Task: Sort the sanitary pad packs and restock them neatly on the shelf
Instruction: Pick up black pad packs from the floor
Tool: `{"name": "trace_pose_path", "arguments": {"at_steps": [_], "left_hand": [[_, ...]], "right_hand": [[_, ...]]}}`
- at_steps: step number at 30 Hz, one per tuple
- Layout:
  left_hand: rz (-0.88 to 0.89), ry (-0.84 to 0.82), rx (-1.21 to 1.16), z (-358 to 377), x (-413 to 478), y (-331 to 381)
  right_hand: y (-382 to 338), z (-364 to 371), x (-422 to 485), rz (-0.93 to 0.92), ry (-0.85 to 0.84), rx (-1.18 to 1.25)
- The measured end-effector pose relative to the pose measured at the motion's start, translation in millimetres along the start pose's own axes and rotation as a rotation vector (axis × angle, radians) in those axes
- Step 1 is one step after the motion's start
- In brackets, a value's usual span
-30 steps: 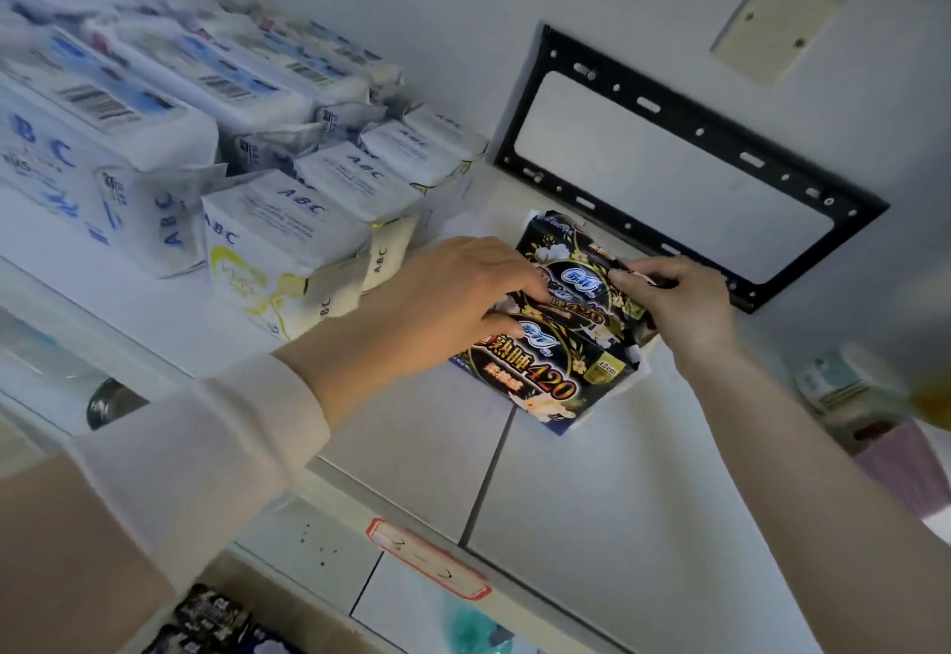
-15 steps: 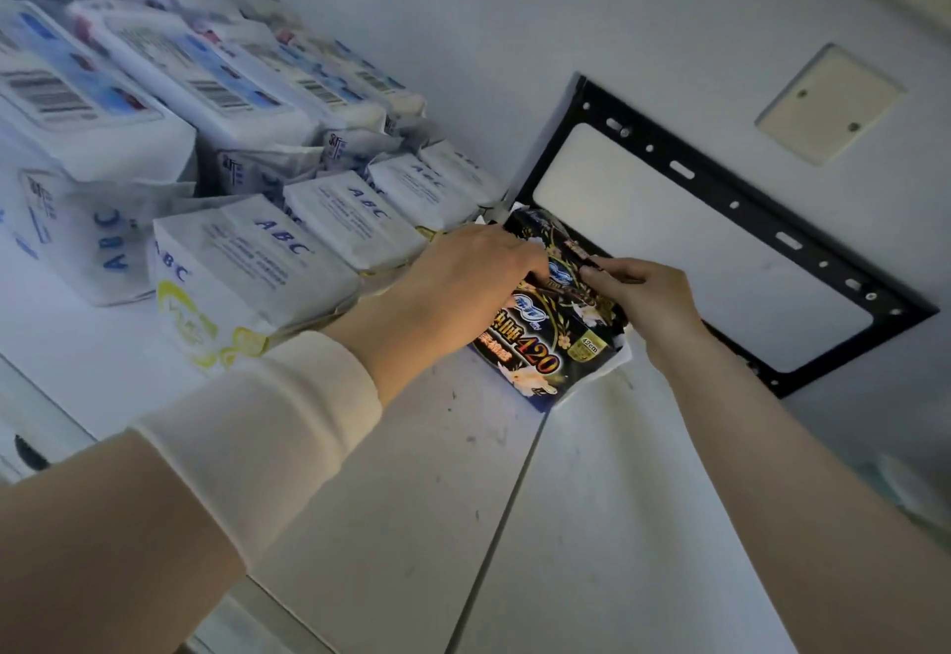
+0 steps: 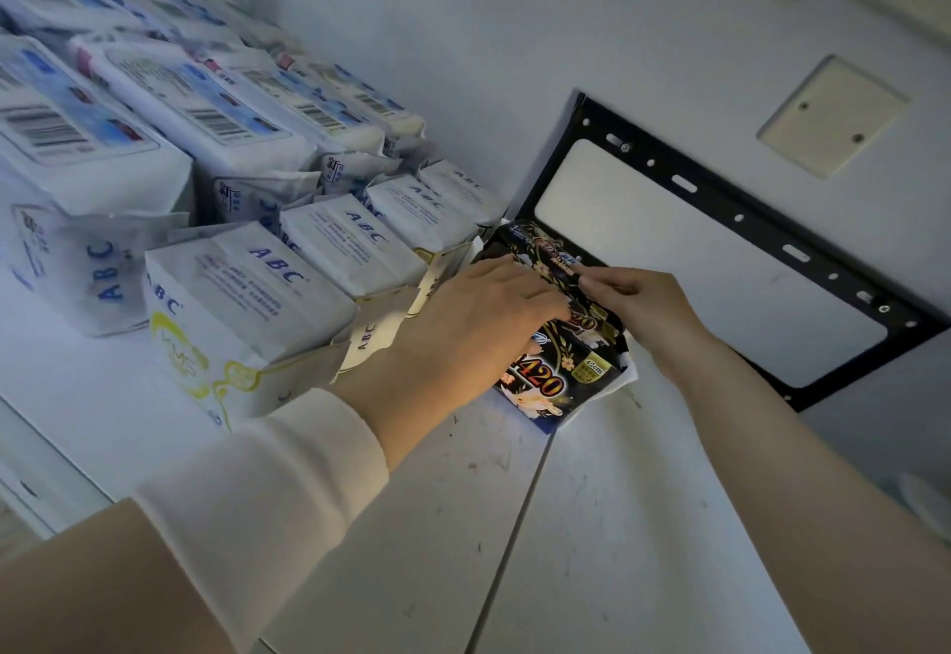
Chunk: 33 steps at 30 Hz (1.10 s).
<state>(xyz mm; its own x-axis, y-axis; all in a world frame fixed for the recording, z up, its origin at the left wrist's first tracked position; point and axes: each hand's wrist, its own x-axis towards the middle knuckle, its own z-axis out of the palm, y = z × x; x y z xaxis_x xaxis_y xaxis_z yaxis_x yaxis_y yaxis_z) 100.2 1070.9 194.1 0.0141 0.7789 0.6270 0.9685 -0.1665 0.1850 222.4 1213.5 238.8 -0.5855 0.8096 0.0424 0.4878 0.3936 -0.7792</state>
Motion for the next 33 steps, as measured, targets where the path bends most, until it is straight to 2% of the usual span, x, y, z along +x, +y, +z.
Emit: {"name": "trace_pose_path", "arguments": {"at_steps": [5,8,15,18,21,26,30,33], "left_hand": [[-0.037,-0.004,-0.011,-0.2,0.4,0.7],[-0.062,-0.075,-0.006,-4.8,0.7,3.8],[-0.112,-0.108,-0.004,-7.6,0.4,7.5],[-0.092,-0.061,0.033,-19.5,-1.0,12.5],[-0.149,-0.143,0.05,-28.6,-4.8,14.6],[-0.15,-0.17,0.054,-58.1,-13.4,20.2],[-0.167,-0.191,0.081,-89.6,-32.3,26.8],[-0.107,-0.197,0.059,-116.8,-60.1,31.7]], "right_hand": [[-0.5,3.4,0.5,-0.024,0.028,-0.079],[-1.6,3.9,-0.8,-0.019,0.018,-0.105],[-7.5,3.2,-2.8,-0.059,0.041,-0.301],[-15.4,6.0,-9.8,-0.093,0.121,-0.369],[-25.7,10.6,-22.8,-0.12,0.223,-0.468],[-47.2,18.2,-63.6,-0.15,0.34,-0.588],[-66.9,30.3,-112.7,-0.144,0.475,-0.606],[-84.7,46.8,-159.1,-0.124,0.571,-0.595]]}}
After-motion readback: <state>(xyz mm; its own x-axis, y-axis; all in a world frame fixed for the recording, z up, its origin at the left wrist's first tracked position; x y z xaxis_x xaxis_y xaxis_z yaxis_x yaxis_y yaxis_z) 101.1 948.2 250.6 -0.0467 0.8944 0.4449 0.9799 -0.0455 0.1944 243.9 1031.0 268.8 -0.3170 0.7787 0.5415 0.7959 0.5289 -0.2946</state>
